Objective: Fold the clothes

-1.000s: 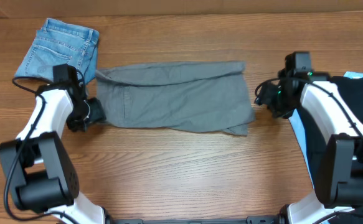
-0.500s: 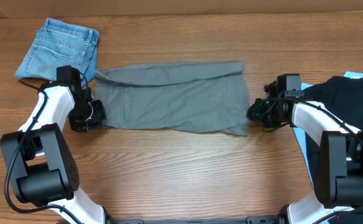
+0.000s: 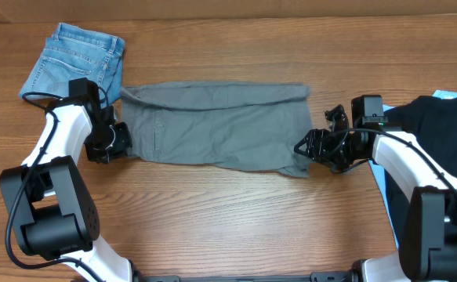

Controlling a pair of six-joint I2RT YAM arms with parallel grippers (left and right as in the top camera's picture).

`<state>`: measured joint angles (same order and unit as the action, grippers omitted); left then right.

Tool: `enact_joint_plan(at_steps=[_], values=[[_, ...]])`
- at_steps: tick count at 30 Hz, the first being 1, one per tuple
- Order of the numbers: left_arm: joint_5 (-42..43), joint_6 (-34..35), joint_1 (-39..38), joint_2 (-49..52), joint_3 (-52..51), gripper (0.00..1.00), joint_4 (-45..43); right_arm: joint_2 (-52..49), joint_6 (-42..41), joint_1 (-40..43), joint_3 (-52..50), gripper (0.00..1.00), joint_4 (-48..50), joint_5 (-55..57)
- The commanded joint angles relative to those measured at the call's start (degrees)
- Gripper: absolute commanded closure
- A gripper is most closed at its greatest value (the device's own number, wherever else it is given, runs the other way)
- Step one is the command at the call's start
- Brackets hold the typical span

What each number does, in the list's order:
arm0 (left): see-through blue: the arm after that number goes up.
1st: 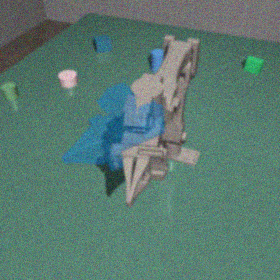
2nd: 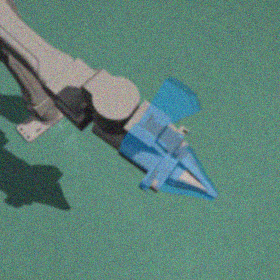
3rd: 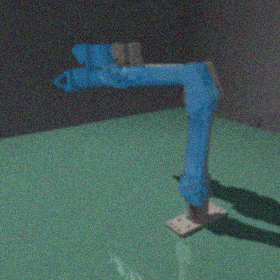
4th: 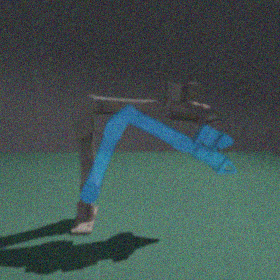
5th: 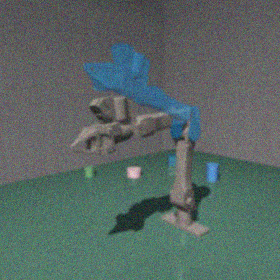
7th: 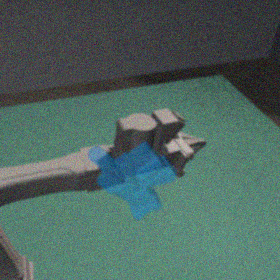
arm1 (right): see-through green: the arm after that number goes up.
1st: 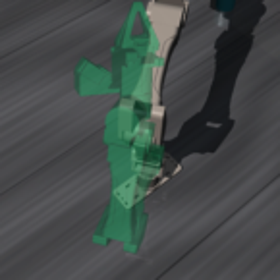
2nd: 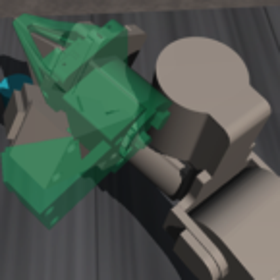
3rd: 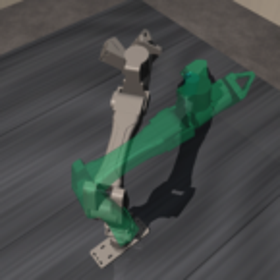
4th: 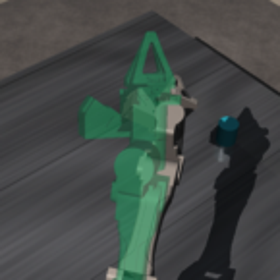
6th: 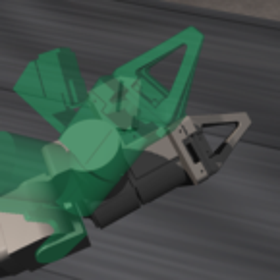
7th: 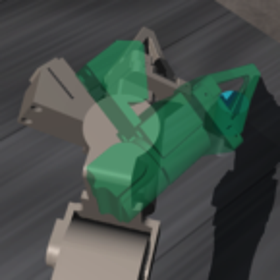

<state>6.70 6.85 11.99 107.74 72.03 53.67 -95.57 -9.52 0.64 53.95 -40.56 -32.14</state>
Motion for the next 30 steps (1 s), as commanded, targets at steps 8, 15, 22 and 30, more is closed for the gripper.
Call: enact_joint_plan(at_steps=[8, 15, 22, 30], values=[[0.8, -2.0, -0.3, 0.3, 1.1, 0.92, 0.5, 0.9, -7.3, -0.4, -1.6, 0.39, -6.7, 9.0], [0.8, -2.0, -0.4, 0.3, 1.1, 0.91, 0.3, 0.9, -7.8, -0.7, -7.4, 0.59, 0.0, 0.9], [0.7, -2.0, -0.4, 0.3, 1.1, 0.92, 0.2, 0.9, -10.2, -0.7, -8.9, 0.81, 4.4, -1.6], [0.2, -2.0, 0.6, 0.3, 1.3, 0.96, 0.6, 1.5, -10.2, 2.4, -4.2, 0.96, -1.8, 14.4]])
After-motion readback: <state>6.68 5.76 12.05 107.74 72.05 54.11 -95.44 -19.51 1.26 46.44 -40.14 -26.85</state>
